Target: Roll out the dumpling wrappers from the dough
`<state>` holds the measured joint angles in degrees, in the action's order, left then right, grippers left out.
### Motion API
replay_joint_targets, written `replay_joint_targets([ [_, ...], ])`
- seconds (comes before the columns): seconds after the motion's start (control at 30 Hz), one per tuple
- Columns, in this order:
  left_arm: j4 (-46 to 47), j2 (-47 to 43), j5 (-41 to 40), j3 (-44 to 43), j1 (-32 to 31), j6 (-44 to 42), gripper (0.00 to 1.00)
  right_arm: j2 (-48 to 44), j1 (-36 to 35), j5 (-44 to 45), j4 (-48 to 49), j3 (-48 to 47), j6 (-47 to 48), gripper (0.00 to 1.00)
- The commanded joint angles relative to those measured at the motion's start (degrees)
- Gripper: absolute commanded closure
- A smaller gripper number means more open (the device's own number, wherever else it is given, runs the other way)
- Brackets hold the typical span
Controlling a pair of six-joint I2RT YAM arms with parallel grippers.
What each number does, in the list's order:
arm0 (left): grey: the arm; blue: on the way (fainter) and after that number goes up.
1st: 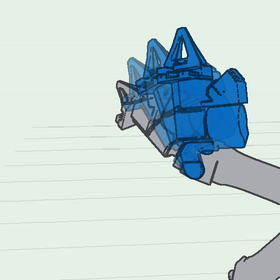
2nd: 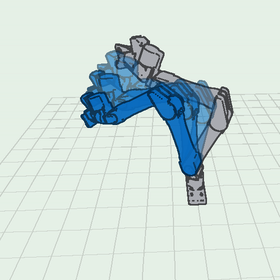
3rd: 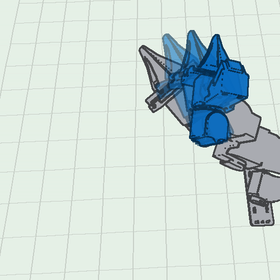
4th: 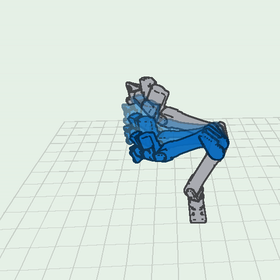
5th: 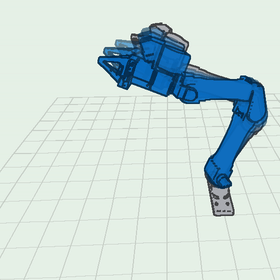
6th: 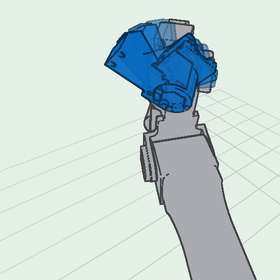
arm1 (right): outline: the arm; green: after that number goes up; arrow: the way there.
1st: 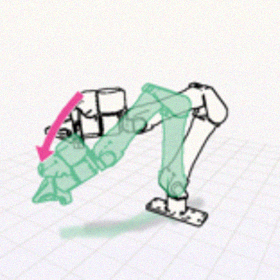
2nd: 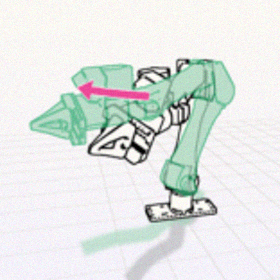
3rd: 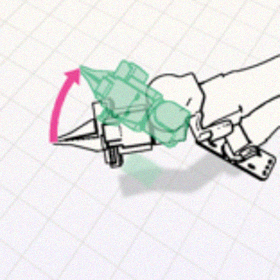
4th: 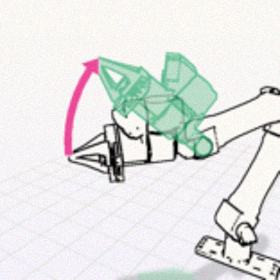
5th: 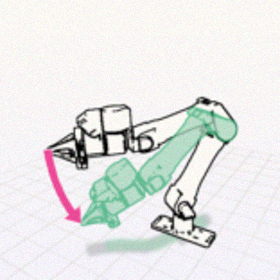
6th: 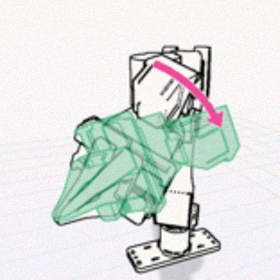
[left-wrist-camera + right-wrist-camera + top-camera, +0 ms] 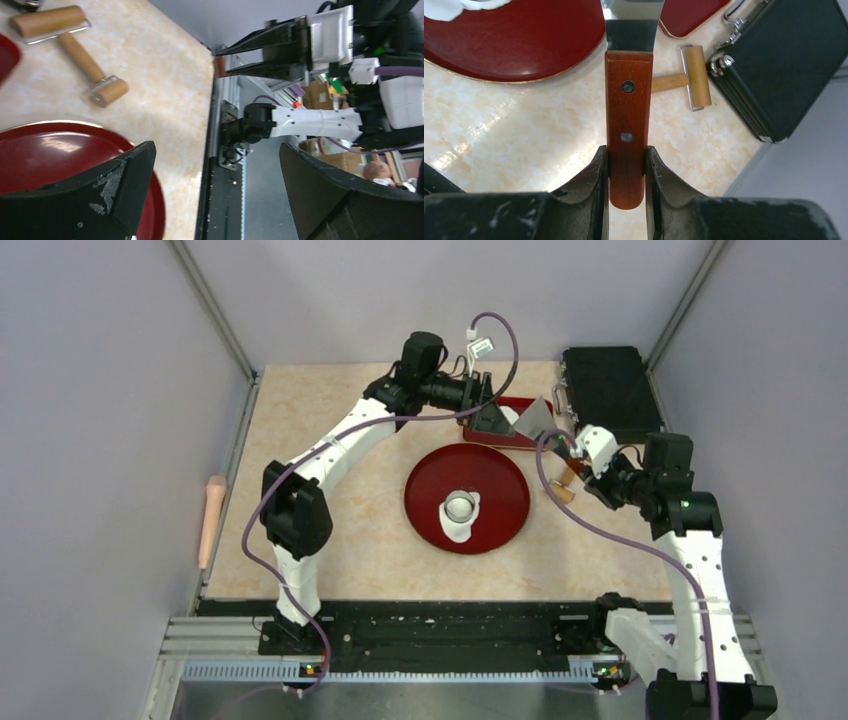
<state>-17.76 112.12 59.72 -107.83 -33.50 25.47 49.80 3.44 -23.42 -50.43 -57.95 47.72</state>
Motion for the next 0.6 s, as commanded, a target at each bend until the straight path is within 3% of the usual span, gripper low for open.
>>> replay_joint_targets([
  [0.0,6.6,-0.5,3.8,0.3,-2.0,4.6,0.01,-1.0,-3.1,0.1,4.3,0.5,-3.9,1.00],
  [0.1,1.7,1.3,0.9,-1.8,-3.1,0.3,0.01,-1.0,-6.0,0.5,4.3,1.0,-4.4,1.00],
  [0.2,-0.2,3.1,0.0,-3.5,-3.7,-0.7,0.08,-0.7,-9.1,2.5,4.5,1.6,-5.0,1.00],
  [0.33,-3.5,4.8,-1.4,-5.7,-4.0,-3.1,0.49,-0.2,-13.6,6.5,5.4,2.0,-5.7,1.00],
  [0.43,-5.9,5.1,-3.0,-6.4,-4.1,-5.3,0.92,0.3,-15.3,8.1,6.1,1.7,-5.8,1.00],
  [0.47,-6.8,5.0,-3.8,-6.5,-4.0,-6.1,1.00,0.4,-15.7,8.5,6.3,1.4,-5.8,1.00],
  [0.57,-8.8,4.5,-5.0,-6.2,-3.7,-8.6,1.00,0.6,-15.9,9.0,7.2,0.6,-7.2,0.98],
])
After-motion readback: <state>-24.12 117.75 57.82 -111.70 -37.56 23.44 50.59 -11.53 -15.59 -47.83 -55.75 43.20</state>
